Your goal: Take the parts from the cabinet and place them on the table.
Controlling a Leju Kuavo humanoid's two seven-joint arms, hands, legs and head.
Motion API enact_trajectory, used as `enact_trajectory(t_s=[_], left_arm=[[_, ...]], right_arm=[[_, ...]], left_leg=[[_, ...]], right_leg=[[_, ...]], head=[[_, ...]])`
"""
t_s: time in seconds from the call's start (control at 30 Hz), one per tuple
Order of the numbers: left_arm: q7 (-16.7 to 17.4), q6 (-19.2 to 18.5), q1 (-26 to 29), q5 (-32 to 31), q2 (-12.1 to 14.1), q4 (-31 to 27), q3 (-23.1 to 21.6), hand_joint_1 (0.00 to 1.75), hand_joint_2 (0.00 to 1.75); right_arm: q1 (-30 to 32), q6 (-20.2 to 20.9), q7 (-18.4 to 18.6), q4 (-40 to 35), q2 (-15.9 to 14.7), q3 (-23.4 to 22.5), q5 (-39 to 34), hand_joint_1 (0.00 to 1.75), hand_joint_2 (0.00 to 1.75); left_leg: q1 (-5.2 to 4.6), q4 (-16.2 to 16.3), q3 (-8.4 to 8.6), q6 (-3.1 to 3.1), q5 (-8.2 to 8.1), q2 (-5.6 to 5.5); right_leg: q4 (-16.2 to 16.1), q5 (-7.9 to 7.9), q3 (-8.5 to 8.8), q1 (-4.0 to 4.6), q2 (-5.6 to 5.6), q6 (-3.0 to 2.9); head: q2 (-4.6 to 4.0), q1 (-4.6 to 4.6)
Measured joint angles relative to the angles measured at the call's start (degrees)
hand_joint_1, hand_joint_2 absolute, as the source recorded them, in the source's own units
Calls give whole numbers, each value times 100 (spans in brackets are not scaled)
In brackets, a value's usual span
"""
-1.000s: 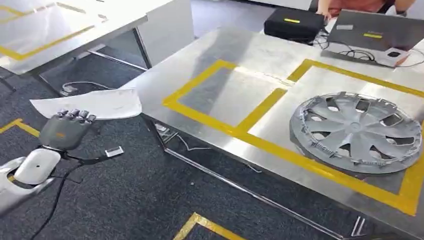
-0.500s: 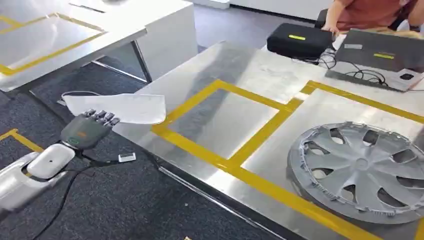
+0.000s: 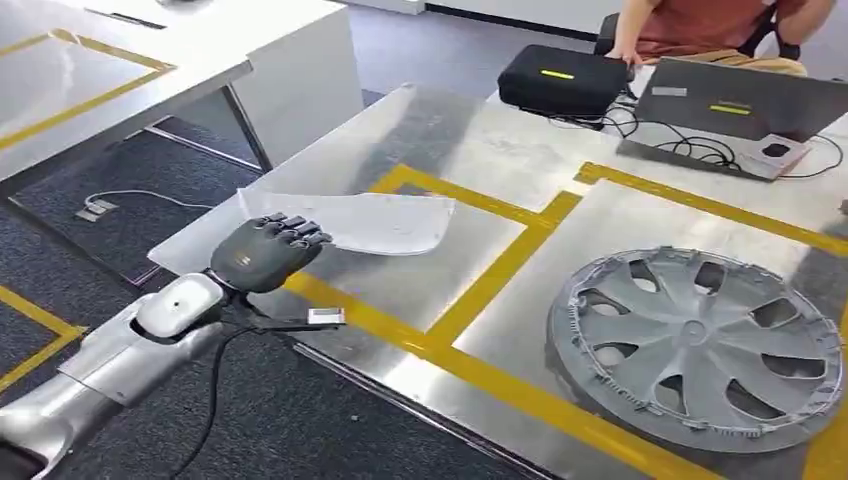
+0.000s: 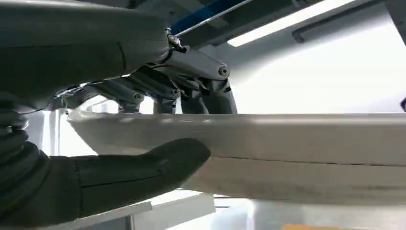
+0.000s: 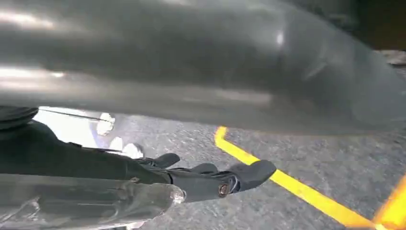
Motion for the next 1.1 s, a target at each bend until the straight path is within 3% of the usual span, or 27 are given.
enact_trajectory(t_s=[0.03, 0.07, 0.1, 0.13, 0.2, 0.4, 0.8, 1.1], left_arm=[[0, -7, 10, 24, 15, 4, -9, 138, 175], [0, -9, 10, 55, 26, 4, -17, 138, 175], [-2, -11, 11, 61, 33, 4, -22, 138, 175], [-2, -13, 12, 66, 39, 4, -26, 138, 175], [-7, -33, 26, 61, 59, 4, -44, 138, 175], [-7, -79, 163, 24, 199, 0, 2, 138, 175], [-7, -100, 267, -124, 321, 0, 94, 138, 175], [-122, -593, -285, -466, 444, 221, -101, 138, 175]], right_arm=[[19, 13, 18, 0, 0, 16, 2, 0, 0], [27, 15, 15, 0, 0, 20, 4, 0, 0], [30, 24, 15, 0, 0, 22, 7, 0, 0], [28, 26, 15, 0, 0, 24, 7, 0, 0], [26, 33, 13, 0, 0, 31, 9, 0, 0], [30, 33, 13, 0, 0, 105, 42, 0, 0], [24, 33, 11, 0, 0, 164, 61, 0, 0], [-12, 42, 13, -9, 0, 263, 118, 0, 0]], left_leg=[[8, -4, 5, -105, 66, -3], [4, -3, 8, -61, 73, -6], [-6, 0, 9, -19, 89, -10], [-10, 0, 7, -14, 91, -16], [-13, 1, 7, 0, 92, -18], [-16, 2, 6, 35, 78, -17], [-10, -13, 9, 32, 78, -18], [-7, -13, 10, 23, 88, -21]], right_leg=[[32, -155, 3, 20, -12, -106], [31, -132, 0, 20, -29, -146], [9, -27, 24, 13, -34, -128], [-9, -21, 36, 3, -40, -64], [-31, 8, 46, -2, -40, -20], [-45, -1, 50, -10, -38, 18], [-39, -12, 40, -1, -37, 26], [-37, -4, 38, 2, -37, 18]], head=[[0, 22], [0, 20], [0, 18], [0, 22], [0, 18], [0, 16], [0, 16], [0, 16]])
